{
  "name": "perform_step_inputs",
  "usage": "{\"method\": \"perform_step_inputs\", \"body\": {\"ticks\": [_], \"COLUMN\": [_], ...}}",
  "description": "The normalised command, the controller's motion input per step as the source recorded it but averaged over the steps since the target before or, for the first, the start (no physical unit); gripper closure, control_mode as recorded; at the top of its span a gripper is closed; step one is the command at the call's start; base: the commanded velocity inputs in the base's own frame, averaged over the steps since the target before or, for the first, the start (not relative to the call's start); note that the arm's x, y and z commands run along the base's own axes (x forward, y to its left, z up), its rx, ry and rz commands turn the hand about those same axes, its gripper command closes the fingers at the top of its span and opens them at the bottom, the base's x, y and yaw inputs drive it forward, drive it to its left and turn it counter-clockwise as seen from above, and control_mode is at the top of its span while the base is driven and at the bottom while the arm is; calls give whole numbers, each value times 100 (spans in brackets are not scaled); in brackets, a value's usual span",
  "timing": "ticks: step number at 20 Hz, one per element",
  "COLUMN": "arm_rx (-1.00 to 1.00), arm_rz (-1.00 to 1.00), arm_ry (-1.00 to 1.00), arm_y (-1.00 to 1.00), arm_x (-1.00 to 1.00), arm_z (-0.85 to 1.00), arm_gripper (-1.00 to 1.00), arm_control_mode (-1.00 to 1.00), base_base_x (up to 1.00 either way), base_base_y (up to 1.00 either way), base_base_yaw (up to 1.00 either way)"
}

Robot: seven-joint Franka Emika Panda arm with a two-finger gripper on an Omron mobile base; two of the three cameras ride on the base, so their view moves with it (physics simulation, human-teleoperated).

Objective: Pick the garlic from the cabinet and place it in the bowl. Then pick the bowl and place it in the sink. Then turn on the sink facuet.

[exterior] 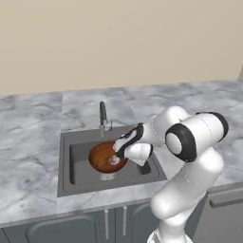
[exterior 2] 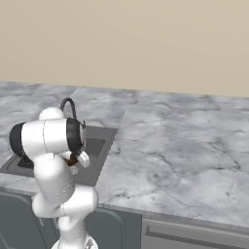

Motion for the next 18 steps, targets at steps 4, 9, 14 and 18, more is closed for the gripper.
{"method": "perform_step_inputs", "body": {"ticks": [4,9,14,18], "arm_rx": [-5,-3,0,0], "arm_rz": [4,6,9,8], "arm_ry": [0,0,0,0], "arm_y": [31,29,13,0], "arm_x": [65,61,15,0], "arm_z": [-65,-68,-7,61], "arm_gripper": [100,100,-100,-100], "arm_control_mode": [-100,-100,-100,-100], "base_base_x": [0,0,0,0], "base_base_y": [0,0,0,0], "base_base_yaw": [0,0,0,0]}}
